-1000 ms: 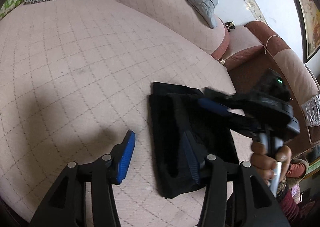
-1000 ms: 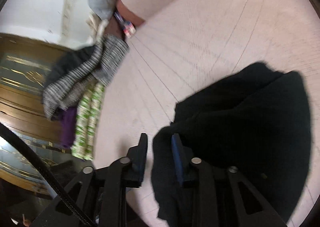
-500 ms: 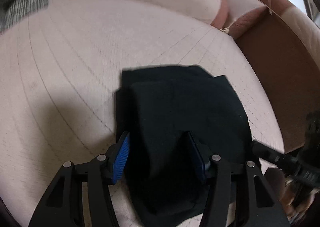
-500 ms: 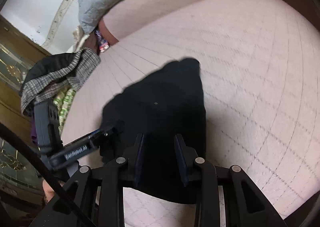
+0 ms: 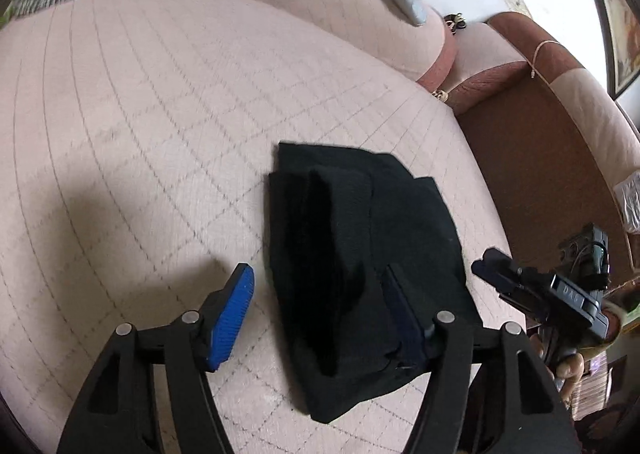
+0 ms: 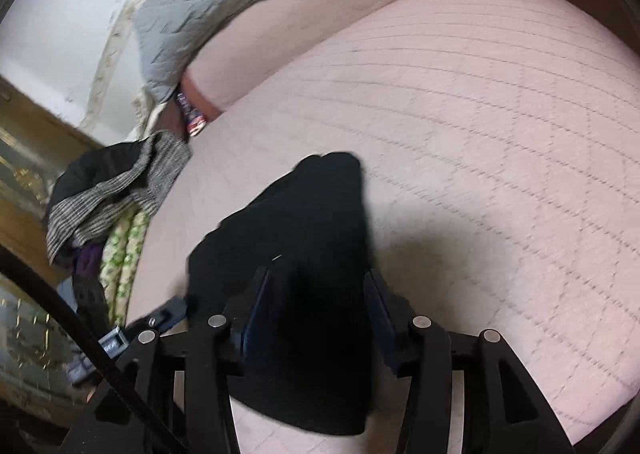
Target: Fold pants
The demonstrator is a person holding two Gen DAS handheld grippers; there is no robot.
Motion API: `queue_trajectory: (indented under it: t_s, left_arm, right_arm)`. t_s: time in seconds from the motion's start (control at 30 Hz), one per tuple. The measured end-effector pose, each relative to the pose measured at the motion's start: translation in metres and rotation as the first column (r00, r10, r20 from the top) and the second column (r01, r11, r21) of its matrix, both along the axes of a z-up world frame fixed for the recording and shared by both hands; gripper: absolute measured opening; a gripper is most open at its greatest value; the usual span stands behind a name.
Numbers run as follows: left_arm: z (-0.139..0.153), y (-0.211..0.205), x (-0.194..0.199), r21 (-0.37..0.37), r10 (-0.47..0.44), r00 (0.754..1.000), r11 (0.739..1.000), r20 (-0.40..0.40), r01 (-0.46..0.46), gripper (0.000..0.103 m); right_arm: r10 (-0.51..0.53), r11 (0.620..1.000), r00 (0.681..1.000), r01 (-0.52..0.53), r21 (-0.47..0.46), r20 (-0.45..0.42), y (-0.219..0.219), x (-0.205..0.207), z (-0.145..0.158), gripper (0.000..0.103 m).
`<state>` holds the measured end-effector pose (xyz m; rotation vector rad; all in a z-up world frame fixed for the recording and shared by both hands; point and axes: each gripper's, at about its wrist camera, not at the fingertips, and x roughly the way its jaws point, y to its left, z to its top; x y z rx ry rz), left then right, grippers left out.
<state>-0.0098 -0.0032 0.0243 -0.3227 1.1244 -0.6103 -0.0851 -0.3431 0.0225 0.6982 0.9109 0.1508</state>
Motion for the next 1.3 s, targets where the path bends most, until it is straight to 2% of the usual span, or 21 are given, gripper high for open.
queue_trajectory:
  t_s: [0.17,0.33,0.53,0.73,0.87,1.03,1.07,1.13,1.27,1.3]
  left_arm:
    - [-0.013,-0.011,0.003,-0.028,-0.025,0.999,0.999,-0.046,0.023,0.066]
    - [-0.016,-0.018,0.005,-0.058,-0.035,0.998,0.998,-0.044,0.033,0.067]
    - [-0.021,-0.013,0.002,-0.095,-0.041,0.999,0.995,-0.010,0.039,0.067]
    - [-0.023,-0.018,-0.002,-0.087,-0.041,0.998,0.995,0.042,0.044,0.071]
    - [-0.022,-0.023,-0.001,-0.102,-0.042,0.998,0.994,0.050,0.047,0.084]
    - [-0.023,-0.029,0.008,-0.172,-0.057,0.998,0.983,0.023,0.060,0.096]
    - [-0.023,-0.030,0.011,-0.189,-0.066,0.998,0.980,0.015,0.068,0.103]
    - [-0.024,-0.038,0.018,-0.212,-0.089,0.996,0.973,0.007,0.088,0.103]
    - [-0.024,-0.062,0.028,-0.147,-0.100,0.995,0.984,0.006,0.100,0.102]
    - [-0.023,-0.067,0.027,-0.116,-0.103,0.995,0.988,0.008,0.103,0.081]
  right_arm:
    - [0.013,1.000,1.000,-0.013,-0.006,0.004,0.008,0.009,0.002,0.053]
    - [-0.040,0.994,0.999,0.041,0.102,-0.010,-0.009,0.014,-0.016,0.053]
    - [-0.089,0.972,0.995,0.078,0.221,0.041,-0.037,0.013,-0.027,0.053]
    - [-0.150,0.937,0.984,0.111,0.332,0.095,-0.062,0.008,-0.043,0.053]
    - [-0.135,0.916,0.987,0.091,0.392,0.087,-0.066,0.011,-0.052,0.053]
    - [-0.068,0.926,0.995,0.038,0.374,0.068,-0.051,0.027,-0.057,0.053]
    - [-0.050,0.932,0.997,0.023,0.363,0.066,-0.047,0.030,-0.057,0.053]
    - [0.000,0.942,0.998,-0.019,0.336,0.058,-0.035,0.040,-0.057,0.053]
    - [0.059,0.958,0.997,-0.068,0.279,0.042,-0.015,0.063,-0.058,0.055]
    - [0.067,0.959,0.997,-0.076,0.274,0.040,-0.012,0.068,-0.058,0.056]
